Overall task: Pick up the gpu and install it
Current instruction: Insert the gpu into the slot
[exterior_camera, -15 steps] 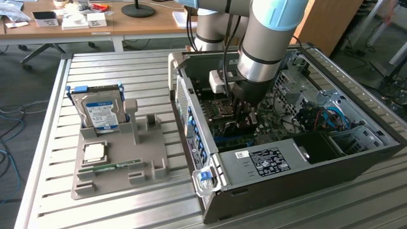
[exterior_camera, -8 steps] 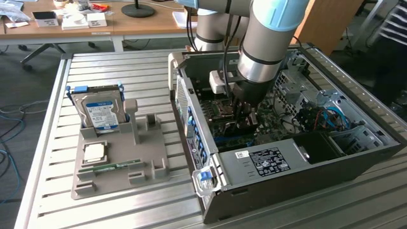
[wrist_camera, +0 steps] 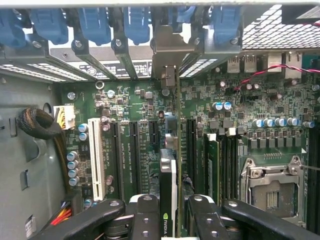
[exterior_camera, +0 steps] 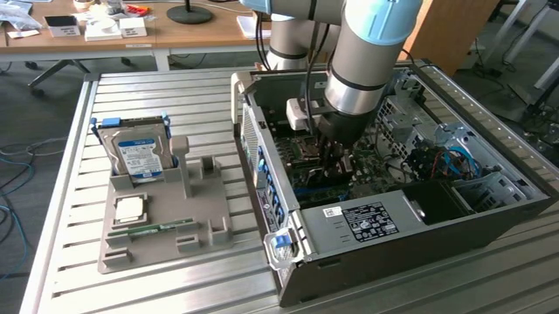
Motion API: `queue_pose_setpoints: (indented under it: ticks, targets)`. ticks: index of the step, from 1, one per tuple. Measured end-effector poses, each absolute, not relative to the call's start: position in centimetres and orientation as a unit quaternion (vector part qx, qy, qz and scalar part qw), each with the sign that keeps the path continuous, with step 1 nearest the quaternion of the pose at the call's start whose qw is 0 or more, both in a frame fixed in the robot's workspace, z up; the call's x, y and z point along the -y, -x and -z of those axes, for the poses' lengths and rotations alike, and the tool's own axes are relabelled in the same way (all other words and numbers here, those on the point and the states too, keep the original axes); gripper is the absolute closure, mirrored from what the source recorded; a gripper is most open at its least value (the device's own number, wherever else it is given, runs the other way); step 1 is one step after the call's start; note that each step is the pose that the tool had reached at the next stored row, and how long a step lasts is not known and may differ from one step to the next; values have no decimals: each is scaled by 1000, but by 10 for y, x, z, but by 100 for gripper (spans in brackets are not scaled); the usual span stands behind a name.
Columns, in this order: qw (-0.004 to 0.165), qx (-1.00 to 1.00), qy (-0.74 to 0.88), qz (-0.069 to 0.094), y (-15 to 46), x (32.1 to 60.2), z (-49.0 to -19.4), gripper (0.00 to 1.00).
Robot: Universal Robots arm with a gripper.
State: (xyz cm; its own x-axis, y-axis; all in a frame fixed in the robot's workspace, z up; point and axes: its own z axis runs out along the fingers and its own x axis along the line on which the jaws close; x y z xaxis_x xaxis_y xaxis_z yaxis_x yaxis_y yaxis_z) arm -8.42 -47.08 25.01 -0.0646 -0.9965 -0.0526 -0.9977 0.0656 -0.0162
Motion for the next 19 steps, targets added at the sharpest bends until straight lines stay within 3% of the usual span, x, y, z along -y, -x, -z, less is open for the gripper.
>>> queue_pose_setpoints:
  ticks: [19]
  targets:
    - [30,-729,683,-17,84,471,-250,73]
